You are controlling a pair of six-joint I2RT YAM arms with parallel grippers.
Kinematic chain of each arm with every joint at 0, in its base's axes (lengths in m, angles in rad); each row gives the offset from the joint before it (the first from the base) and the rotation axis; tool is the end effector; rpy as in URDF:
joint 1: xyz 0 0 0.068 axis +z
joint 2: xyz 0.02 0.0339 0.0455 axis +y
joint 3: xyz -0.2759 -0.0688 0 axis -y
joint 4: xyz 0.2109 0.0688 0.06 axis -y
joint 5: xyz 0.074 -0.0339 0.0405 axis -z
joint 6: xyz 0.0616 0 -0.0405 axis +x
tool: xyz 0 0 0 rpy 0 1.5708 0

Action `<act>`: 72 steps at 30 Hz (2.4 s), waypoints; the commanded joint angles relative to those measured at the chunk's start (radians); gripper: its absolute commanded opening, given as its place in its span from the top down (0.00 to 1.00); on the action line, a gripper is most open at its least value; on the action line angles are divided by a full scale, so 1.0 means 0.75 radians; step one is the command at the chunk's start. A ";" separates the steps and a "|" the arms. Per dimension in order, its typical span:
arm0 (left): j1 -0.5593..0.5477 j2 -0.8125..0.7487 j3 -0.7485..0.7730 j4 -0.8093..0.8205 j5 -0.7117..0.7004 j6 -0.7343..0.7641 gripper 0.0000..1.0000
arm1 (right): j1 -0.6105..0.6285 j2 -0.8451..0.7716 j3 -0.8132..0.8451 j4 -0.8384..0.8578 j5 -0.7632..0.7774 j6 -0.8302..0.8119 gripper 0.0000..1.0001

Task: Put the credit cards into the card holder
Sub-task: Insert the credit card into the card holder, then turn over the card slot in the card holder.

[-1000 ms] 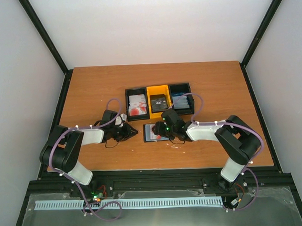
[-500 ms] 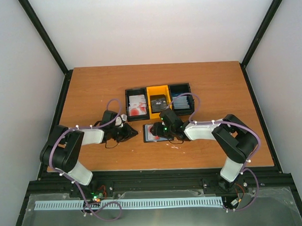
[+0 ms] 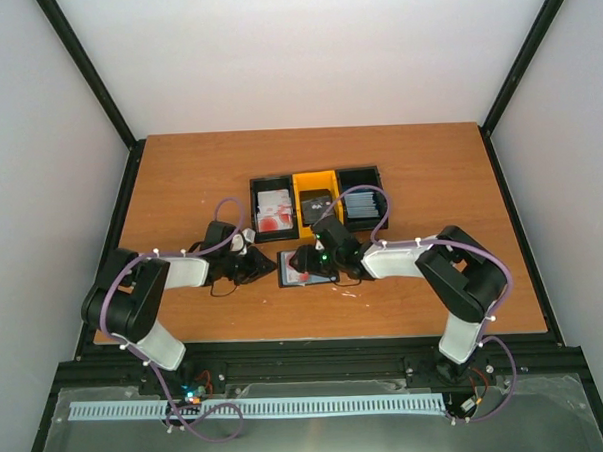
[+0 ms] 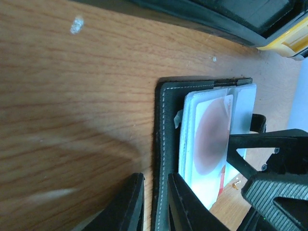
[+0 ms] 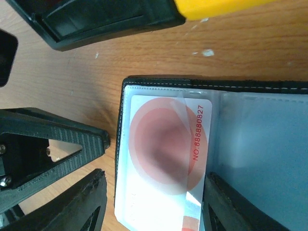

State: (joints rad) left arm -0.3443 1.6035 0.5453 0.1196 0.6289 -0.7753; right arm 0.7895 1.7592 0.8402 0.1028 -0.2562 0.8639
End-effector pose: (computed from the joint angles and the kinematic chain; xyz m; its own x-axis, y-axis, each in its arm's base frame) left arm 0.2305 -0.1212 0.1350 -0.9624 -0.2562 -0.0899 -0.1029 0.6505 -0.7525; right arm 0.2275 0.2516 0.1559 -0.9484 0.0883 -0.3045 -0.1354 0.7557 0.6408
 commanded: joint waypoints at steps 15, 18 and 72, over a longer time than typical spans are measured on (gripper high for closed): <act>-0.013 -0.078 -0.033 -0.002 -0.035 -0.016 0.83 | 0.054 -0.031 0.127 -0.395 0.252 -0.047 0.44; -0.013 -0.085 -0.039 0.006 -0.028 -0.019 0.82 | 0.076 -0.006 0.160 -0.420 0.254 -0.055 0.46; 0.229 -0.729 0.087 -0.298 -0.247 0.033 0.42 | -0.184 0.174 1.145 -1.011 -0.222 -1.274 0.53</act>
State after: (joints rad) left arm -0.2245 1.0534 0.6331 -0.1501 0.2779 -0.7387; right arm 0.6529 1.8351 1.6157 -0.5694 -0.3557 0.0257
